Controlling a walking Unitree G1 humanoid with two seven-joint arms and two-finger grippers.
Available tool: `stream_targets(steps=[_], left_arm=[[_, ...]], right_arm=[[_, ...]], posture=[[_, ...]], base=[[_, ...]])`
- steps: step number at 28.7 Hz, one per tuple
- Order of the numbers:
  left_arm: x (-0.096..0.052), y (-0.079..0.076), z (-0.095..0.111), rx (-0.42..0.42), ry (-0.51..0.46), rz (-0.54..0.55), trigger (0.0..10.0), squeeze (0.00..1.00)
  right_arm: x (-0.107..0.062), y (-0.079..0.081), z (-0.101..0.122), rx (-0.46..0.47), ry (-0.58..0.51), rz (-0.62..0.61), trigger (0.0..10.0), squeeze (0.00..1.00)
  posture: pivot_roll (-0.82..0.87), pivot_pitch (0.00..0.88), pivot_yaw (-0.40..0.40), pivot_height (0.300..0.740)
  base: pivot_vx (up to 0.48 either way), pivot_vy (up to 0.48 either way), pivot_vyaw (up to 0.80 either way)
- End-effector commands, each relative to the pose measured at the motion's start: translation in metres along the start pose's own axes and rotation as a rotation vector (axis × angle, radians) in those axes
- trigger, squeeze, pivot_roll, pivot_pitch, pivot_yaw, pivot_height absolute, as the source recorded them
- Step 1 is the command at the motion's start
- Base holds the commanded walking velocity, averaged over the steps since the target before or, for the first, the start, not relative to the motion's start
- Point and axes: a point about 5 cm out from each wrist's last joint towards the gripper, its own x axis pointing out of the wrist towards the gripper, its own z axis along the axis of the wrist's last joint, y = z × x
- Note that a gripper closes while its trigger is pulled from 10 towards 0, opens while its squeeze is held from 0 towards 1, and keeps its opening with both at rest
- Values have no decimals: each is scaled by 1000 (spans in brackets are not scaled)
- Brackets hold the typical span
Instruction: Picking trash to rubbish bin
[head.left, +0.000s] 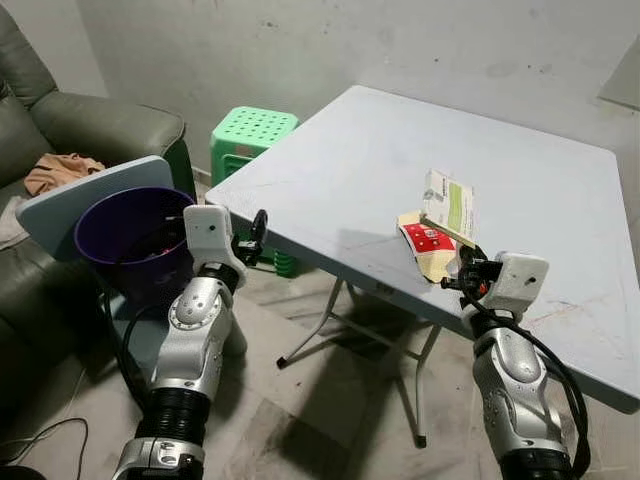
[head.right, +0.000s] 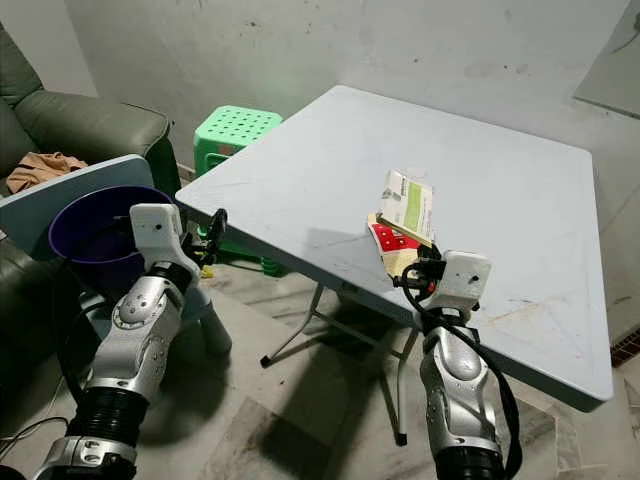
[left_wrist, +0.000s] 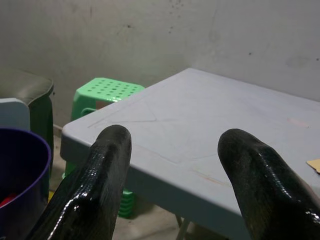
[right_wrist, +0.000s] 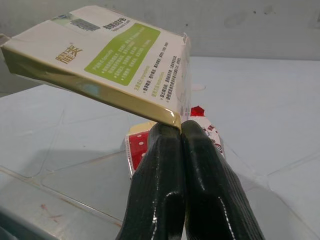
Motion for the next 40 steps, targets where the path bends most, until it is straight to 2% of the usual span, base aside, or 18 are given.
stream_targets(steps=[1, 4, 6, 9, 11, 22, 28, 33, 36, 40], left_arm=[[1, -3, -1, 1, 1, -18, 10000, 0], [0, -2, -3, 5, 7, -20, 10000, 0], [-2, -2, -5, 13, 7, -28, 10000, 0], [-3, -1, -6, 3, 11, -31, 10000, 0], [-3, -1, -7, -4, 13, -38, 10000, 0], [1, -2, -5, -9, 1, -44, 10000, 0], [-3, -3, -5, -24, -22, -69, 10000, 0], [-17, 3, -17, -29, -13, -66, 10000, 0], [-34, 11, -24, -49, -6, -53, 10000, 0], [-45, 18, -26, -69, 7, -33, 10000, 0]], right_arm=[[-1, -2, -1, -16, -4, -12, 10000, 0], [-3, -1, -3, 1, 3, -17, 10000, 0], [-5, 0, -7, -43, 18, 1, 10000, 0], [-7, 0, -9, -52, 25, -2, 10000, 0], [-7, 2, -10, -75, 29, 8, 10000, 0], [-3, 3, -7, -82, 16, 20, 10000, 0], [-5, 6, -4, -94, 6, 44, 10000, 0], [-18, 2, -13, -98, 15, 61, 10000, 0], [-32, -7, -17, -120, 33, 54, 10000, 0], [-41, -15, -16, -121, 39, 46, 10000, 0]], posture=[[-30, 0, -38, 740], [-32, 0, -36, 740], [-35, 0, -34, 740], [-35, 0, -36, 740], [-38, 0, -36, 740], [-34, 0, -47, 740], [-32, 0, -53, 740], [-29, 0, -59, 740], [-27, 0, -61, 740], [-26, 0, -62, 740]], base=[[0, 0, 0], [0, 0, 0], [0, 0, 0], [0, 0, 0], [0, 0, 800], [0, 0, 800], [0, 0, 800], [0, 0, 800], [0, 0, 800], [0, 0, 800]])
